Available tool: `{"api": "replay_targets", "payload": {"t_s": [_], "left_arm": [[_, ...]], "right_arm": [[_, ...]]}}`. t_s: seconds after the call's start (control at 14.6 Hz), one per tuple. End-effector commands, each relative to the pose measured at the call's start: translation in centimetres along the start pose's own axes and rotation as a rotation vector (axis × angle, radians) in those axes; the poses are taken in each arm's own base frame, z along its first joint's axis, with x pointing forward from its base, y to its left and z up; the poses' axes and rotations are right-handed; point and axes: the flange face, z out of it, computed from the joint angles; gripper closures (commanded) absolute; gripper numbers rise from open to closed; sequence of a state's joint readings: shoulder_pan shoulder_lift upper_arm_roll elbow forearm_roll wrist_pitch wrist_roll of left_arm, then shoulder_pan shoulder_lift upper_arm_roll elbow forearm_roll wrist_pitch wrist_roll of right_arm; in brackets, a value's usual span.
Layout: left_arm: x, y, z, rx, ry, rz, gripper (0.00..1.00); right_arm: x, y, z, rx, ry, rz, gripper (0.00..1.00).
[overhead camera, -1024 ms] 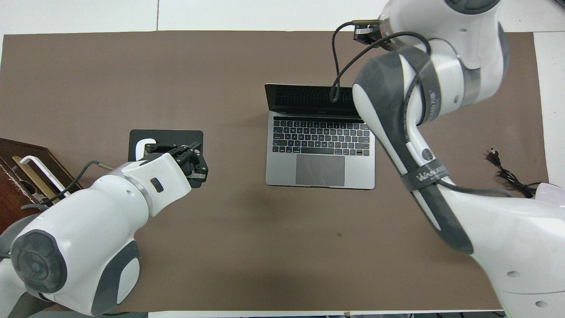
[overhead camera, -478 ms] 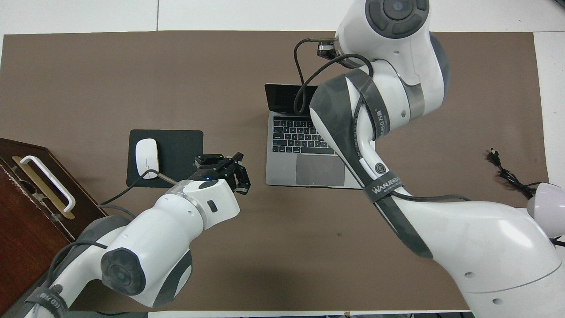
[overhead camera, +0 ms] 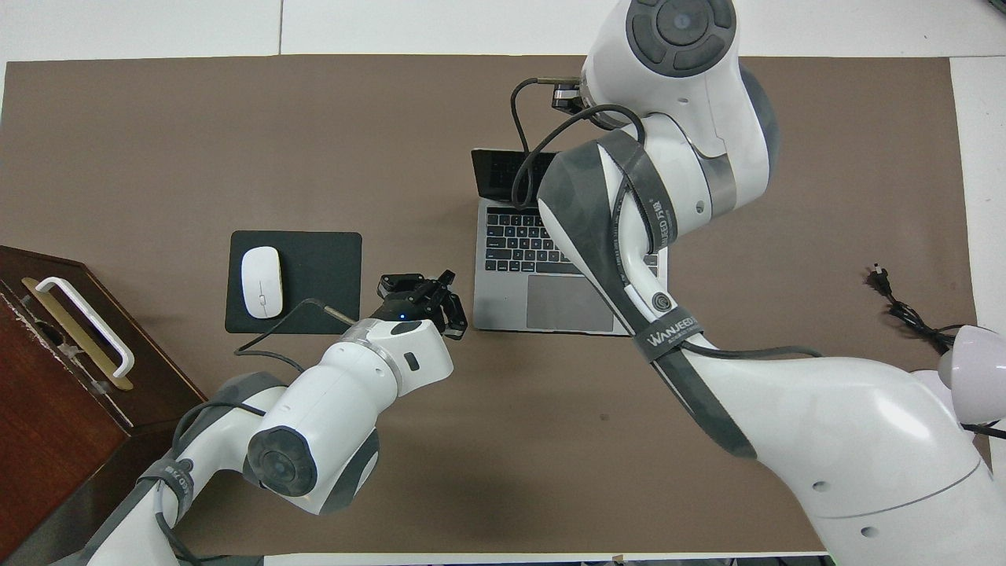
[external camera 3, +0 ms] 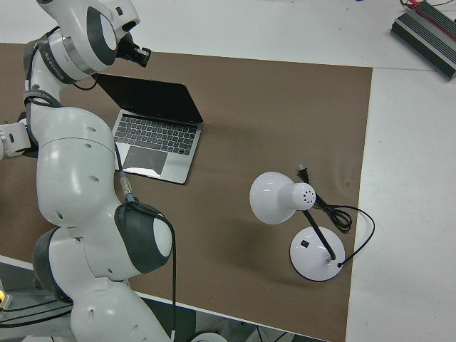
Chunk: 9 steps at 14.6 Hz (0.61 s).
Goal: Close laptop with both arms
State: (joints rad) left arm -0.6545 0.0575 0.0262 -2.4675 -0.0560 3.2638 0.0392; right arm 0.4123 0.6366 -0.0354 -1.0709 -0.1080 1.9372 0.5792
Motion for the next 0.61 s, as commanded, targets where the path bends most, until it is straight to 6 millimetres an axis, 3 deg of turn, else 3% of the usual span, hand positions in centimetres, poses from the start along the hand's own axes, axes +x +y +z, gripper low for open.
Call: {"api": "replay_targets", "payload": {"t_s": [0.0,0.27,0.55], "left_arm": [[-2.0,1.1,2.5,-0.005,0.045,0.014,1.0],[-4.3,2.9,5.1,-0.02,0.053,0.046,1.0],[-4.6,3.3,5.4,-0.025,0.046,0.052,1.0]], "right_arm": [[-0.3,0.3,0.2,0.008,-0.046,0.03,1.0],[-0.5,0.7,0.7,0.034,-0.1,0.049,1.0],[-0.8,1.3,1.1,0.033,-0.131,0.053,1.0]]}}
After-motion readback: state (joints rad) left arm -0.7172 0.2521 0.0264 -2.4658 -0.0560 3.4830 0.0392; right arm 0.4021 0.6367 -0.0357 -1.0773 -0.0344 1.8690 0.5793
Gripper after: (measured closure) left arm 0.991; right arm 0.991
